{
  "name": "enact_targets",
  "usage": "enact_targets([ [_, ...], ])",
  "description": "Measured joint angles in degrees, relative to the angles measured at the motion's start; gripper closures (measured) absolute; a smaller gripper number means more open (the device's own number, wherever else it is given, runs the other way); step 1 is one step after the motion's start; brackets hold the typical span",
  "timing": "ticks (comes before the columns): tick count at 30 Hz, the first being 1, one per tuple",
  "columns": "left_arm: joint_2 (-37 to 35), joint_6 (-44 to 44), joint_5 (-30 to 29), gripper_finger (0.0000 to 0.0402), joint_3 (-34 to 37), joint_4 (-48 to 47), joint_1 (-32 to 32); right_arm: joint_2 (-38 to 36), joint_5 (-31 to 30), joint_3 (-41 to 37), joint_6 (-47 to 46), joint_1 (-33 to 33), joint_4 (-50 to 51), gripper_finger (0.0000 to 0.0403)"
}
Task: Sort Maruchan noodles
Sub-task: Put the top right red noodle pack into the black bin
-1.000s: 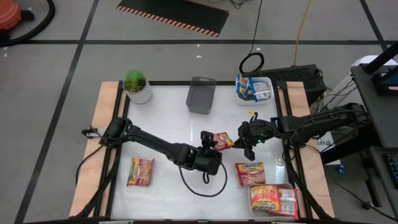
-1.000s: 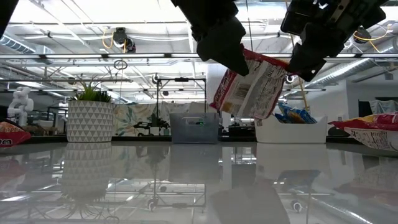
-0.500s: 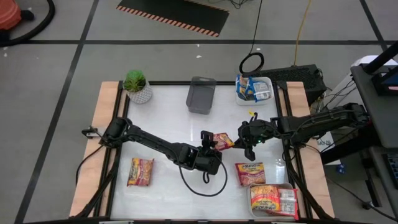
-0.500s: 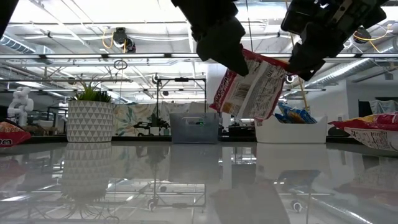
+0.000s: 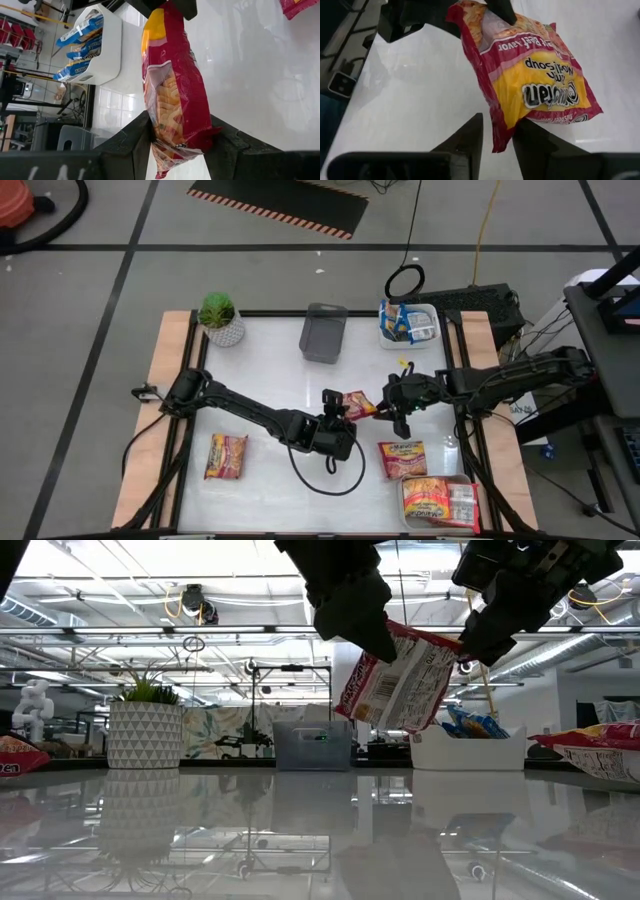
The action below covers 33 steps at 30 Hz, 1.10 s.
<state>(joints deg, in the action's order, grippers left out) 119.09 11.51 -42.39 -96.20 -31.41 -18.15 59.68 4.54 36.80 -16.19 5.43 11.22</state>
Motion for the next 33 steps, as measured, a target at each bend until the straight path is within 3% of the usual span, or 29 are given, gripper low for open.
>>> enact_targets([
  [5, -0.02, -0.06, -0.14, 0.025, 0.0, -0.23, -0.02, -2.13, -1.02, 0.0, 2.55, -0.06, -0.29, 0.0297],
  [11, 0.0, 0.22, 1.32, 0.0252, 0.0, 0.2, -0.21, -9.71, -5.48, 0.19, 2.54, -0.11, -3.22, 0.0296],
  [18, 0.11, 0.0, 1.71, 0.0271, 0.0, 0.98, -0.35, -17.39, -4.79, 0.24, 0.61, 0.98, -3.24, 0.0296],
  [23, 0.11, -0.28, 3.63, 0.0319, 0.0, 1.54, -0.14, -18.86, -4.63, 0.22, 0.82, 2.92, -3.11, 0.0296],
  [33, 0.11, -2.47, 5.32, 0.0326, 0.0, 1.52, 0.89, -18.67, -4.55, 0.2, 0.84, 3.67, -2.88, 0.0296],
])
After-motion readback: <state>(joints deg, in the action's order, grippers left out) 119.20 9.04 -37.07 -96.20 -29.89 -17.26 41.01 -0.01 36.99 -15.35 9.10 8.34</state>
